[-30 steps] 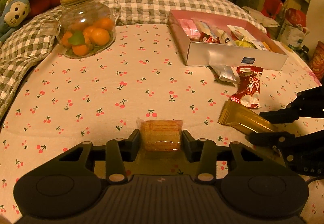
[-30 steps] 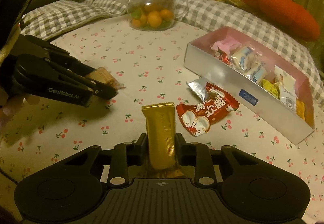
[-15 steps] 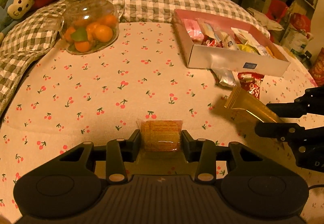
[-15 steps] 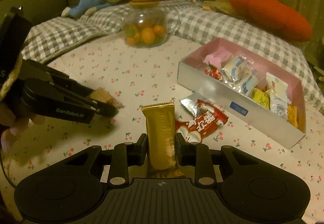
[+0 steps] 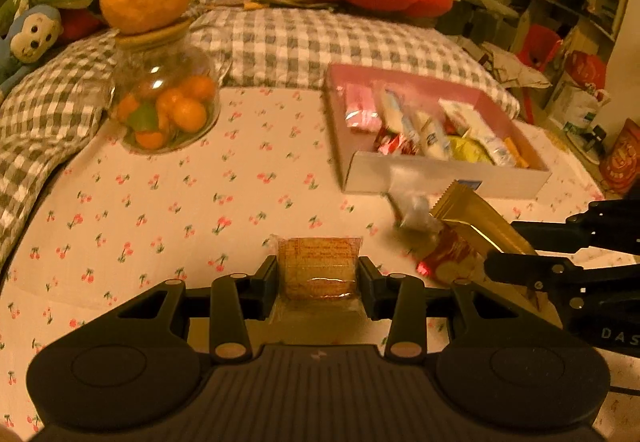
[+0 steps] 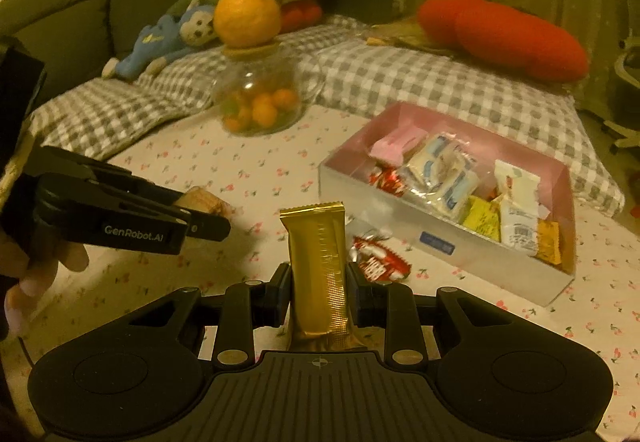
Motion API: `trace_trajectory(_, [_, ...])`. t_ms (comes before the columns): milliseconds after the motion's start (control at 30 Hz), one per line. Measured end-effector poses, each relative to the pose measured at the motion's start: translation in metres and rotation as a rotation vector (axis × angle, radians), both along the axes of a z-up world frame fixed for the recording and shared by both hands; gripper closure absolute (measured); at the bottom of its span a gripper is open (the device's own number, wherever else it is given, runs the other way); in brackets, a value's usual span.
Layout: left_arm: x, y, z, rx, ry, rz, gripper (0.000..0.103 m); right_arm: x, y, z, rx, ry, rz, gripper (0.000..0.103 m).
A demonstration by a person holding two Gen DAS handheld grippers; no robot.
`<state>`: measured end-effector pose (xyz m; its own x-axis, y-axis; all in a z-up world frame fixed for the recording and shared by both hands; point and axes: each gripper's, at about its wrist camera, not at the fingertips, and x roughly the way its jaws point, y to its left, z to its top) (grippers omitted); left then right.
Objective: Organize snacks
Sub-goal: 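Lift both held snacks and carry them over the pink box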
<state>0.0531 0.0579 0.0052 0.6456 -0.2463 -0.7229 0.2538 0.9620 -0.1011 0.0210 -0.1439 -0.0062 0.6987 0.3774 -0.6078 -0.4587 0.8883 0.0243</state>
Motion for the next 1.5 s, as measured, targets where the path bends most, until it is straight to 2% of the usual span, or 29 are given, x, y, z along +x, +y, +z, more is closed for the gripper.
trace_trajectory(400, [0.022,-0.028,0.016,0.02,-0.044,-0.039,0.066,0.026,-0.038,0.02,0.057,-0.006,-0.11,0.076])
trace_trajectory(667, [0.051,-0.052,0.027,-0.019,-0.071,-0.061,0.065,0.058,-0.066,0.024,0.093,0.005,-0.2,0.076])
trace_trajectory(1067, [0.103,-0.09,0.022,-0.014,-0.068,-0.069,0.065,0.119,-0.093,0.014,0.075,0.02,-0.31,0.076])
trace_trajectory(1500, [0.142,-0.12,0.001,0.062,-0.043,-0.058,0.065,0.163,-0.106,-0.006,0.046,0.071,-0.372,0.076])
